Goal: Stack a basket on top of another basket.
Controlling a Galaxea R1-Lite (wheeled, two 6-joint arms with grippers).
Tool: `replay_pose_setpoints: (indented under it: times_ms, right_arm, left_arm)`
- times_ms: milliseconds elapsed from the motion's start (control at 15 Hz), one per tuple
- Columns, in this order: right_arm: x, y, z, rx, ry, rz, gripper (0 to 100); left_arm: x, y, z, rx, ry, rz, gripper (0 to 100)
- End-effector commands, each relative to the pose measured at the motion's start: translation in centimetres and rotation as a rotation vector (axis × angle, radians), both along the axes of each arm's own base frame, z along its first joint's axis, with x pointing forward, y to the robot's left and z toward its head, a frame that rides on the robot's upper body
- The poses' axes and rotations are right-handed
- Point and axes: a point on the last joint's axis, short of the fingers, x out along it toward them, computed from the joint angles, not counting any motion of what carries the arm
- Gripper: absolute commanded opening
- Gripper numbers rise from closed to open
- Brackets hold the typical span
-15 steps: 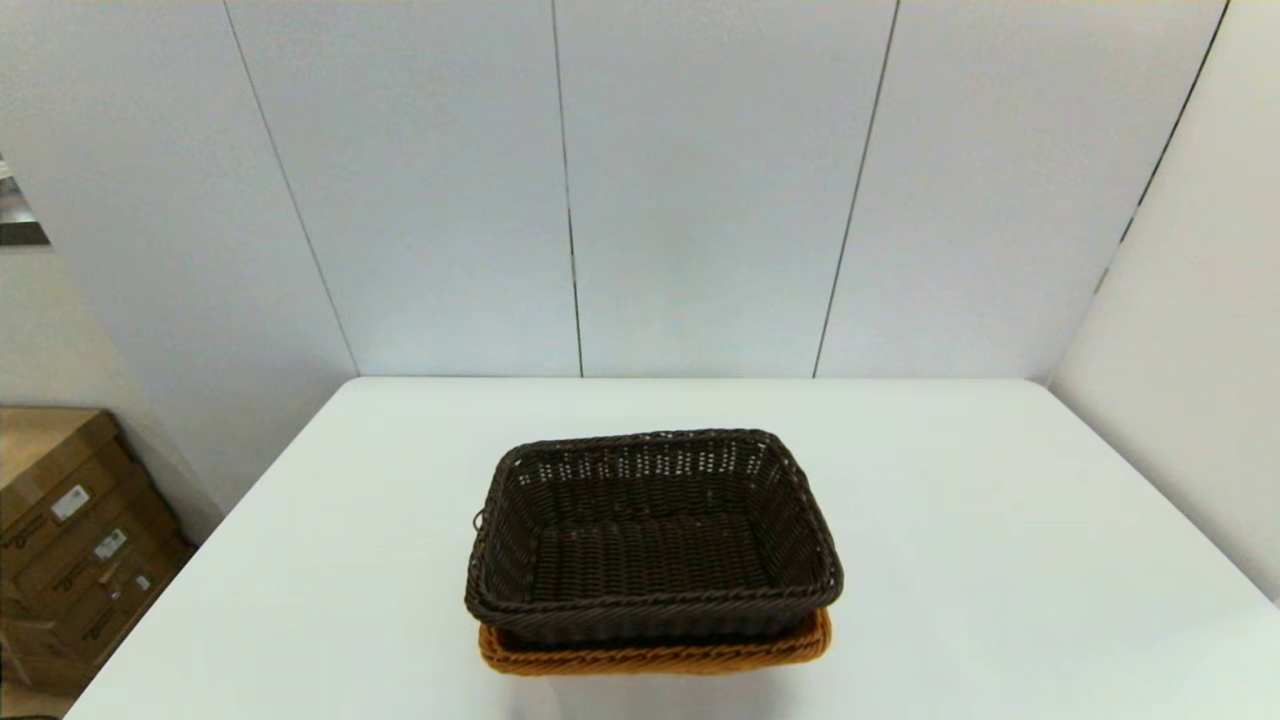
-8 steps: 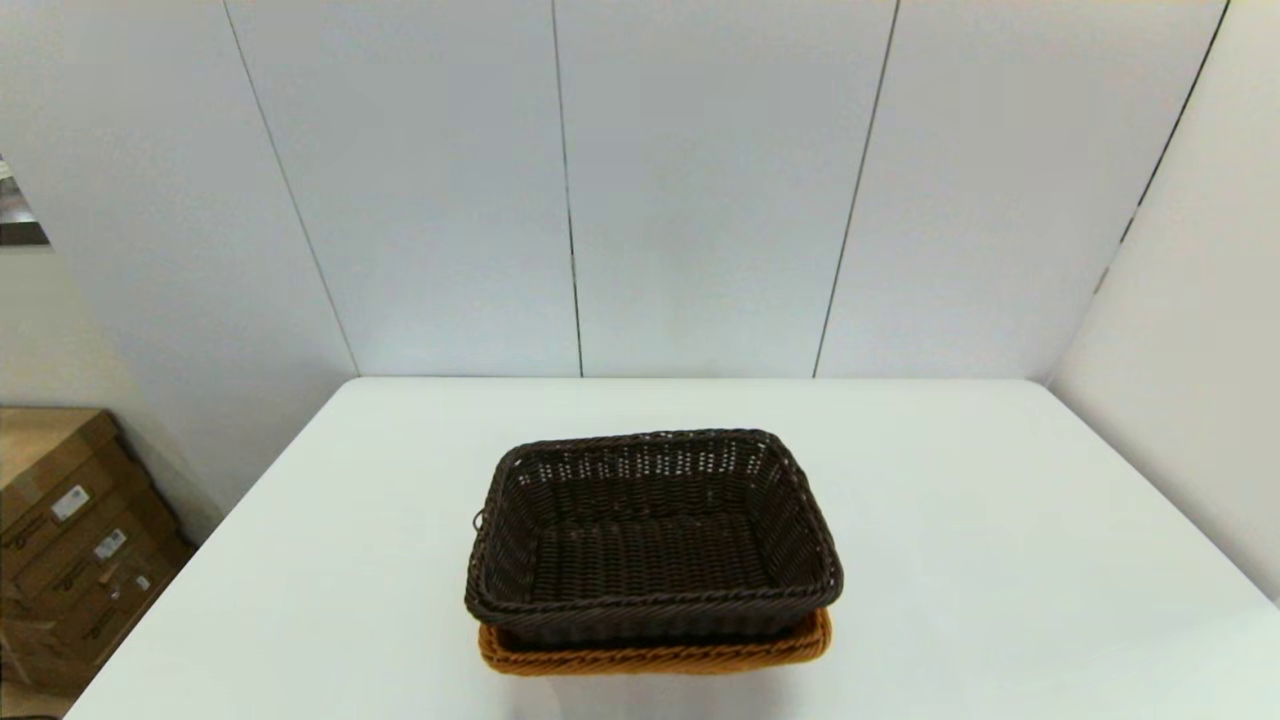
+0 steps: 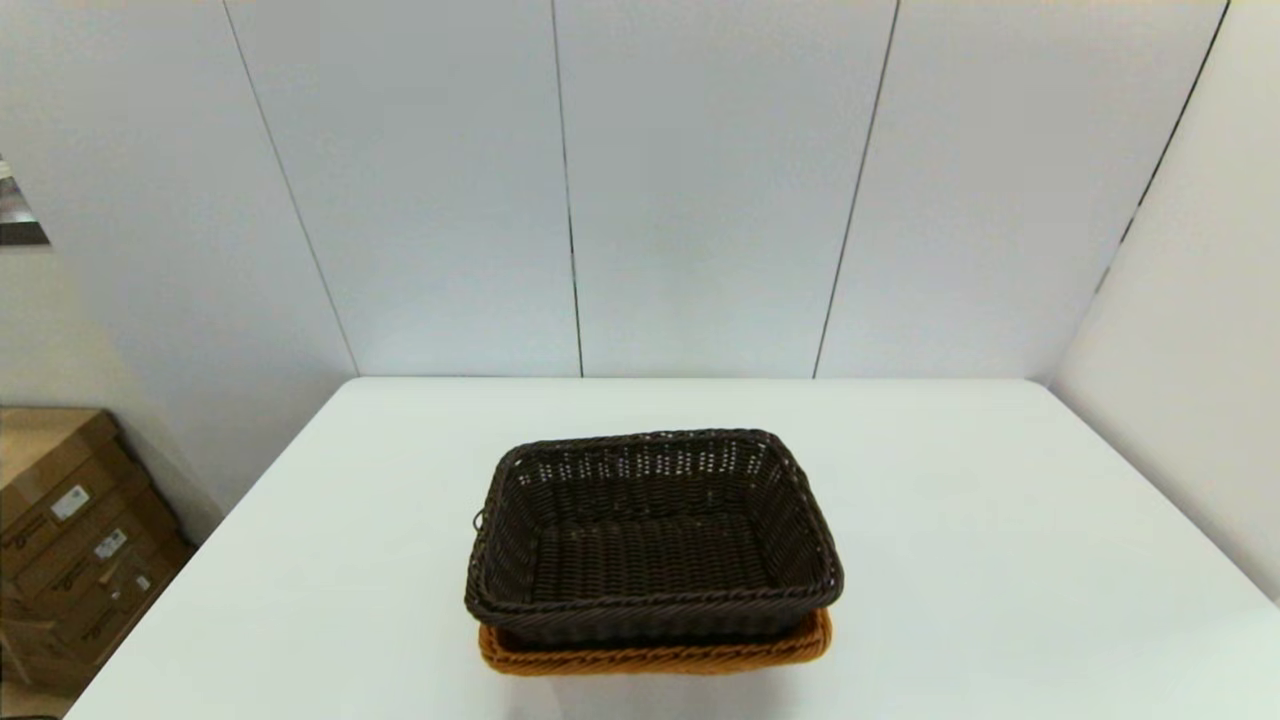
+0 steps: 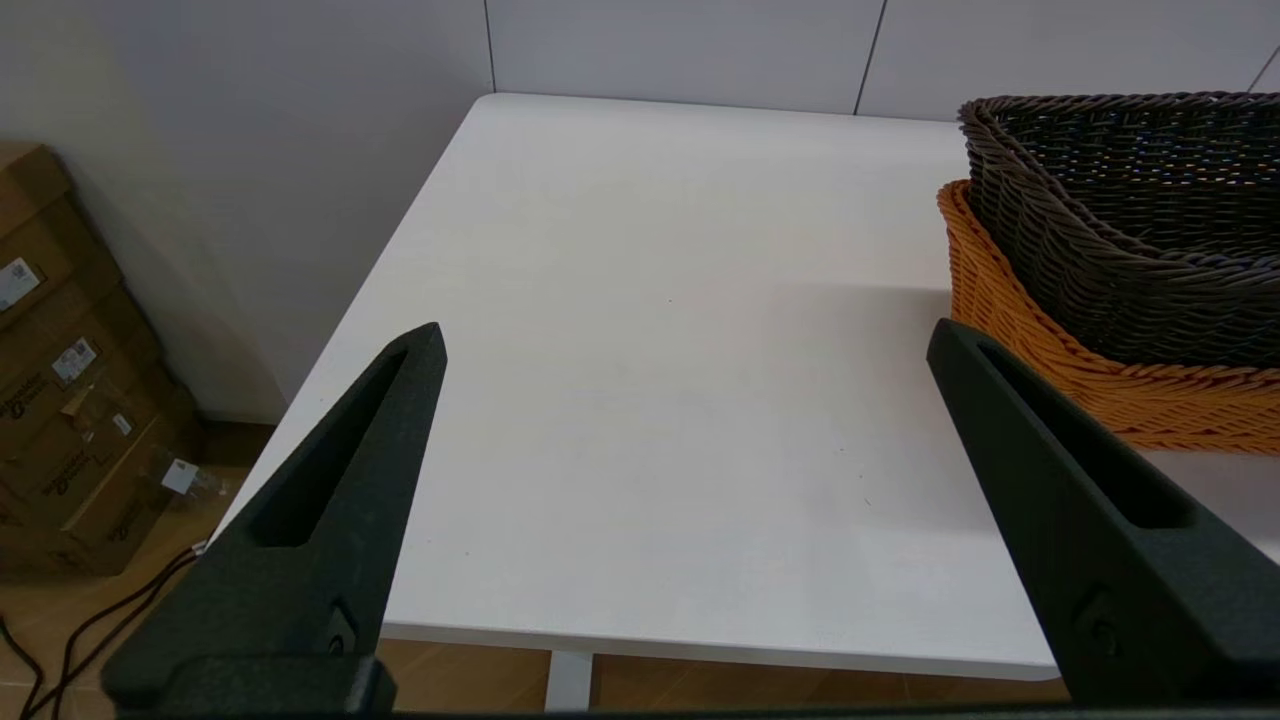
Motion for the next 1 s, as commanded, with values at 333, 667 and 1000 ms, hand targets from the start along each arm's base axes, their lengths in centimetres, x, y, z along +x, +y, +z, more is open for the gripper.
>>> replay_pose_setpoints:
  times_ms: [333,667,1000]
  right_arm:
    - [0.12,0.00,-0.30,0.004,0.007,-0.003,100]
    - [0.12,0.00,-0.30,-0.001,0.007,-0.003,100]
    - [0.12,0.00,-0.30,-0.005,0.007,-0.001,100]
  left_arm:
    - [0.00,0.00,0.00,-0.001,0.000,0.001,100]
    - [0.00,0.00,0.00,-0.001,0.000,0.001,100]
    - [0.00,0.00,0.00,-0.001,0.000,0.001,100]
